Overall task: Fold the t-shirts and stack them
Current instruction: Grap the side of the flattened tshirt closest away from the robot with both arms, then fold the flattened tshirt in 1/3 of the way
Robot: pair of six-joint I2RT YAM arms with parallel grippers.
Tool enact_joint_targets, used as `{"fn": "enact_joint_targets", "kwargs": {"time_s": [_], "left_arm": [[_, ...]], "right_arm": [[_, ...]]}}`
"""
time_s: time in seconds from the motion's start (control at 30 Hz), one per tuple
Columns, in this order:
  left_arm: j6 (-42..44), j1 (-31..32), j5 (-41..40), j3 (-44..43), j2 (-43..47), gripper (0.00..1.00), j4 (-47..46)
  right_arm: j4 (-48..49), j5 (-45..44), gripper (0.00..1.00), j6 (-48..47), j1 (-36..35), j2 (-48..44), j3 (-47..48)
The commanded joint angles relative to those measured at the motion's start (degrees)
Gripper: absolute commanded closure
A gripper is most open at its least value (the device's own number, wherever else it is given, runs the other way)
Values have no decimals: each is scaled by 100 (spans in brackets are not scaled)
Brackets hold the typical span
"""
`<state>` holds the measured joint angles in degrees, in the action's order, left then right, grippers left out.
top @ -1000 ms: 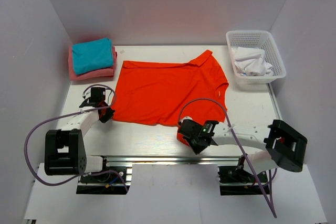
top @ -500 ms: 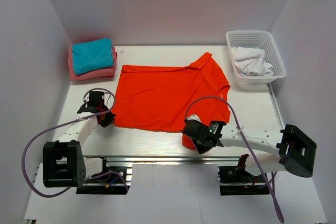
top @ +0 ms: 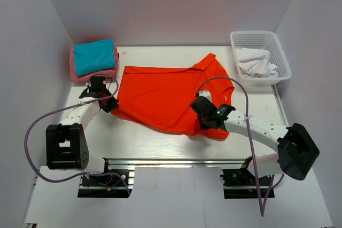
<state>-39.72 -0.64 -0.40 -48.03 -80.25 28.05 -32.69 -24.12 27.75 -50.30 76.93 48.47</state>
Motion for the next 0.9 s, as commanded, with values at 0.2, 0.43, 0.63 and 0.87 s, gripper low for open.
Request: {"fn": "enact_joint_targets", "kwargs": {"time_s": [0.2, 0.43, 0.63, 0.87], "left_arm": [[105, -23, -47, -1138, -859, 100, -133], [281, -23, -127, -1893, -1597, 100, -186], [334, -23, -179, -2439, -2100, 100, -125], [403, -23, -329, -2790, -2486, 100, -352]], "right_arm": [[377, -146, 100, -621, 1074, 393, 848], [702, -41, 100, -972, 1655, 806, 1384], [720, 38, 100, -1421, 1971, 1237, 1868], [895, 214, 100, -2184, 2244, 1763, 2263]]}}
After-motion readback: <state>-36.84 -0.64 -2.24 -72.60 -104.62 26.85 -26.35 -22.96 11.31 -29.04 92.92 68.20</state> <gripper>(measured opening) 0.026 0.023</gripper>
